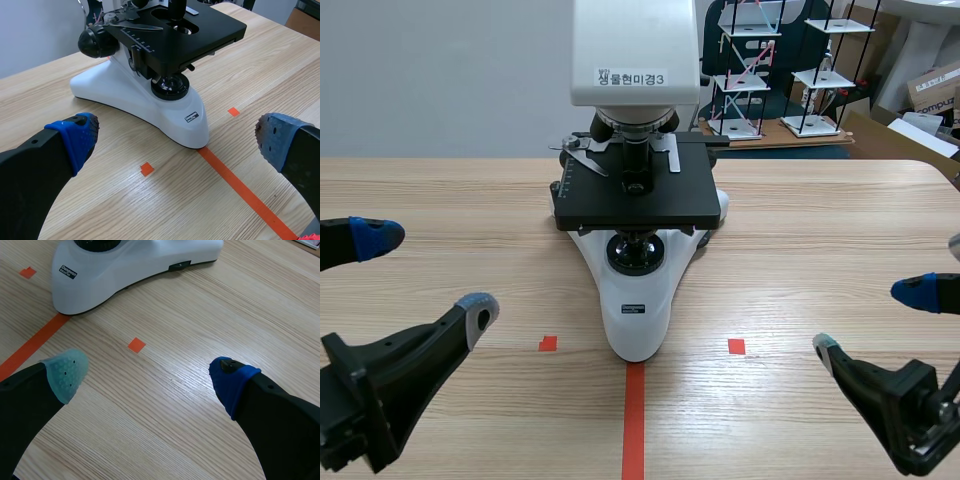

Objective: Point at the revolving nosepiece

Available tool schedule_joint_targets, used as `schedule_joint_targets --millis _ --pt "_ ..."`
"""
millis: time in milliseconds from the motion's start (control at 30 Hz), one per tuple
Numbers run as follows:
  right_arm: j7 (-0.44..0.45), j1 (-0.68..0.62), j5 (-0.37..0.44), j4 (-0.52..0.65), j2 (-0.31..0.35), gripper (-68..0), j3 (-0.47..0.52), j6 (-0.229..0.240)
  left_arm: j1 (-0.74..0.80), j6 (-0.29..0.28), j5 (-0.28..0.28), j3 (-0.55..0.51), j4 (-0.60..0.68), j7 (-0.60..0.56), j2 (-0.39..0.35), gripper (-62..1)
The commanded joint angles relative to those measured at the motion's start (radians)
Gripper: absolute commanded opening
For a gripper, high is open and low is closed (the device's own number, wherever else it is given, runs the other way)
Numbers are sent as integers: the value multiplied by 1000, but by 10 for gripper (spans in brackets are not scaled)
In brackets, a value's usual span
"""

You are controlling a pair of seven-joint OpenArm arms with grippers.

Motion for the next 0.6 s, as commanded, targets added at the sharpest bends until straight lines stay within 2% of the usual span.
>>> schedule_joint_targets --millis 0,267,433,567 --pt "9 9 2 8 5 -141 4 -3 5 -2 -10 -1 11 -14 0 14" --pt "13 9 2 8 6 -141 4 -3 5 -2 -10 -1 11 -13 0 14" --pt "82 9 3 8 6 -142 4 -3 5 -2 -10 -1 11 -13 0 14" --pt "109 9 -31 8 8 -141 5 -3 5 -3 -11 -1 11 -14 0 14"
